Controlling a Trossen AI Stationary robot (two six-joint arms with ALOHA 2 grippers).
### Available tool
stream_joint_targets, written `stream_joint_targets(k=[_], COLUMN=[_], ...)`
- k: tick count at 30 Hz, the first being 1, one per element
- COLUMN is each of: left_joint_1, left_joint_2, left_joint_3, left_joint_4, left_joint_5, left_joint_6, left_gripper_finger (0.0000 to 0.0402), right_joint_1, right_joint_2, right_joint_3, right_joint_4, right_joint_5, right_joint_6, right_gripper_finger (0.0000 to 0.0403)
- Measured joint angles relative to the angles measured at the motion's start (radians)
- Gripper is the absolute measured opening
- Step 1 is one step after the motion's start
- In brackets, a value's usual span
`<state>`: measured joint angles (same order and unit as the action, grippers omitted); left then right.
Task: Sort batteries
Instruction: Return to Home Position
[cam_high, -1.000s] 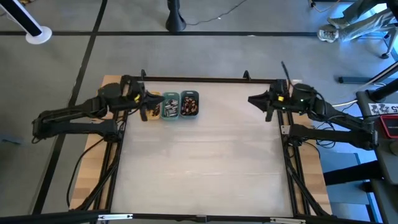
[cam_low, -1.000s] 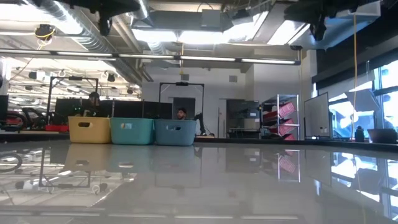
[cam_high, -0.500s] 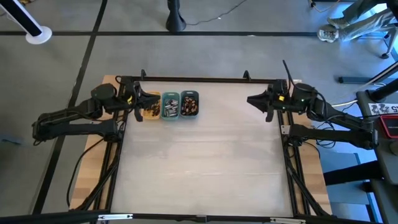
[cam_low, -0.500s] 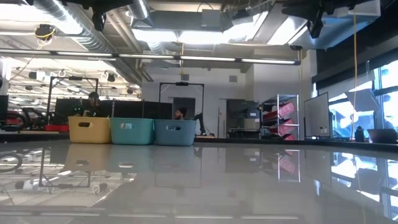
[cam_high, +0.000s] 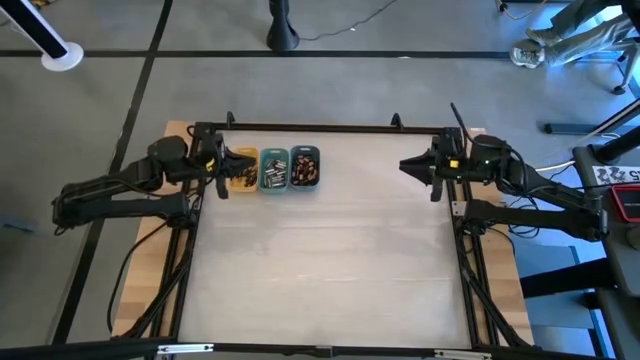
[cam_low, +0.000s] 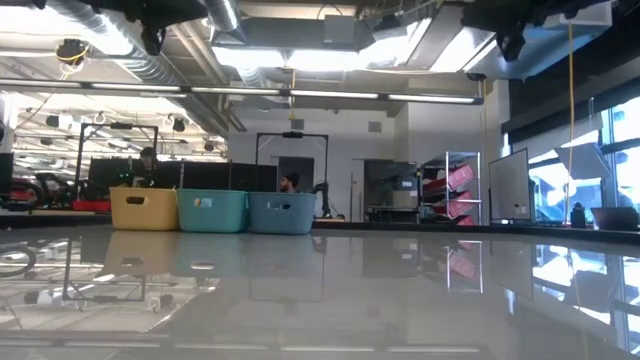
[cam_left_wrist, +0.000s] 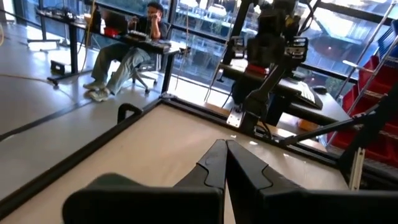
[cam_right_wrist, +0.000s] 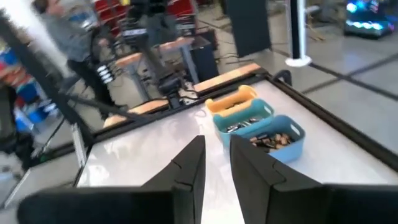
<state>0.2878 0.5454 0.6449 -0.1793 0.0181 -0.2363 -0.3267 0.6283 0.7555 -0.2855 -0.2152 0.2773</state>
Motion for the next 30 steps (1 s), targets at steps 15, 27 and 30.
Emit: stream_joint_targets(k=[15, 27, 30], left_joint_1=[0.0, 0.0, 0.0], left_joint_2=[-0.156, -0.431, -0.5], left_joint_3=[-0.042, -0.356, -0.399], left_joint_4=[-0.082, 0.095, 0.091], left_joint_5=[-0.017, -0.033, -0.044], left_joint_6=[0.005, -0.116, -0.118], left_gripper_finger=[0.0, 0.0, 0.0], right_joint_1=[0.0, 0.0, 0.0], right_joint_2=[-0.081, -0.129, -0.13], right_joint_3=[-0.316, -0.572, -0.602], right_joint_4=[0.395, 0.699, 0.757], right_joint_5=[-0.021, -0.003, -0.002], right_joint_6=[0.047, 0.121, 0.123], right_gripper_finger=[0.0076, 0.0076, 0.0076])
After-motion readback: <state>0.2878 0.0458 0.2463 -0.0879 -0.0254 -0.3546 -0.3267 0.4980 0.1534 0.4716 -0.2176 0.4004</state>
